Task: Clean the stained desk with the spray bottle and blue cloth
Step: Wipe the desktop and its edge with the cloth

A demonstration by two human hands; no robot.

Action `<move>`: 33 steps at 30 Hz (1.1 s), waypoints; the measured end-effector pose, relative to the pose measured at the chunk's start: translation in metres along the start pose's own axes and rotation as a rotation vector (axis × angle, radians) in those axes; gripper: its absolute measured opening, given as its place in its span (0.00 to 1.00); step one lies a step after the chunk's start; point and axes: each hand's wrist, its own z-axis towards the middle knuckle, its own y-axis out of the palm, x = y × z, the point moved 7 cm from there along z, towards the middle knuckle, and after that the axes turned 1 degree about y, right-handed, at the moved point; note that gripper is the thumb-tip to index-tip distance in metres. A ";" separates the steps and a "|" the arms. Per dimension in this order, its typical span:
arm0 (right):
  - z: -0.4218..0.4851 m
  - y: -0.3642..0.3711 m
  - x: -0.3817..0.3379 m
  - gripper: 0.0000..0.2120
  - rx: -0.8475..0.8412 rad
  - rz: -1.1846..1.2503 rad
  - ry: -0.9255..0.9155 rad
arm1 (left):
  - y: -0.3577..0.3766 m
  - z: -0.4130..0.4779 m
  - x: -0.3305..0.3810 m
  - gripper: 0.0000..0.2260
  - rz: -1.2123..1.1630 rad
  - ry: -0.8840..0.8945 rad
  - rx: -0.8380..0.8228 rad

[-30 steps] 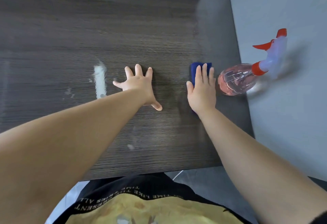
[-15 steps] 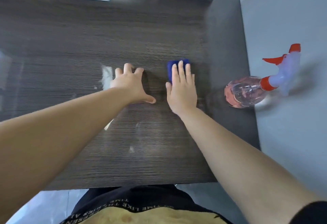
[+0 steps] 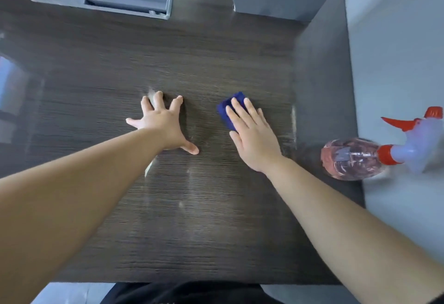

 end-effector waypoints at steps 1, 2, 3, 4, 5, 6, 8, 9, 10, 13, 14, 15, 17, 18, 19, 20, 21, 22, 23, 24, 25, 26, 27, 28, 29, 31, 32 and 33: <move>-0.007 -0.004 0.005 0.24 -0.018 -0.005 -0.119 | 0.001 0.001 0.001 0.61 0.005 0.001 -0.004; -0.004 -0.010 0.022 0.24 0.008 -0.006 -0.128 | 0.000 0.002 0.000 0.61 0.010 0.000 -0.011; 0.003 -0.017 0.045 0.23 0.044 -0.001 -0.022 | 0.000 0.002 0.000 0.61 0.015 -0.003 -0.018; 0.012 -0.025 0.069 0.23 0.078 0.009 0.166 | 0.000 0.002 0.001 0.61 0.022 -0.003 -0.023; 0.022 -0.031 0.089 0.23 0.112 0.030 0.379 | 0.000 0.002 0.001 0.61 0.027 -0.005 -0.027; 0.033 -0.036 0.101 0.24 0.149 0.044 0.560 | -0.001 0.002 0.001 0.61 0.028 -0.009 -0.029; 0.057 -0.038 0.091 0.27 0.163 0.064 0.735 | -0.001 0.002 0.001 0.61 0.025 -0.011 -0.036; 0.069 -0.035 0.073 0.28 0.150 0.052 0.694 | -0.001 0.002 0.001 0.62 0.024 -0.009 -0.040; 0.078 -0.030 0.049 0.28 0.135 0.017 0.551 | -0.001 0.002 0.001 0.62 0.024 -0.008 -0.043; 0.063 -0.007 -0.011 0.26 -0.033 -0.097 -0.110 | 0.000 0.003 0.001 0.62 0.028 -0.014 -0.043; 0.053 -0.008 -0.006 0.25 -0.057 -0.111 -0.221 | 0.000 0.002 0.001 0.62 0.034 -0.013 -0.043; 0.049 -0.015 0.011 0.25 -0.035 -0.119 -0.231 | 0.000 0.003 0.001 0.61 0.035 -0.012 -0.044; 0.056 -0.032 0.059 0.24 0.047 -0.117 0.036 | -0.001 0.003 0.001 0.61 0.032 -0.010 -0.043; 0.061 -0.039 0.082 0.24 0.077 -0.075 0.246 | -0.001 0.003 0.001 0.61 0.033 -0.011 -0.043; 0.066 -0.042 0.097 0.24 0.110 -0.020 0.442 | -0.001 0.003 0.001 0.61 0.036 -0.010 -0.045; 0.071 -0.043 0.099 0.25 0.138 0.020 0.577 | -0.001 0.003 0.002 0.61 0.038 -0.011 -0.048; 0.077 -0.042 0.088 0.25 0.152 0.035 0.629 | -0.001 0.003 0.003 0.61 0.039 -0.013 -0.051; 0.083 -0.037 0.071 0.26 0.150 0.030 0.593 | -0.001 0.003 0.003 0.61 0.040 -0.015 -0.054; 0.087 -0.032 0.046 0.26 0.135 0.009 0.471 | -0.001 0.002 0.002 0.61 0.042 -0.020 -0.056; 0.085 -0.024 0.020 0.26 0.099 -0.014 0.295 | -0.001 0.002 0.002 0.61 0.042 -0.023 -0.058; 0.074 -0.015 -0.002 0.25 0.037 -0.034 0.102 | -0.001 0.002 0.002 0.61 0.040 -0.023 -0.061; 0.057 -0.007 -0.014 0.25 -0.025 -0.054 -0.072 | -0.002 0.002 0.003 0.61 0.037 -0.023 -0.063; 0.040 -0.005 -0.014 0.24 -0.053 -0.078 -0.185 | -0.002 0.001 0.003 0.61 0.033 -0.019 -0.065; 0.028 -0.008 -0.001 0.24 -0.046 -0.091 -0.217 | -0.001 0.002 0.003 0.61 0.031 -0.016 -0.068; 0.024 -0.014 0.022 0.24 -0.010 -0.096 -0.148 | -0.001 0.001 0.003 0.61 0.029 -0.013 -0.074; 0.024 -0.026 0.072 0.24 0.041 -0.077 0.195 | -0.001 0.001 0.003 0.61 0.023 -0.006 -0.081; 0.024 -0.031 0.088 0.24 0.070 -0.066 0.390 | -0.002 0.000 0.003 0.61 0.022 0.002 -0.080; 0.028 -0.032 0.090 0.25 0.108 -0.059 0.533 | -0.002 0.001 0.003 0.61 0.017 0.005 -0.074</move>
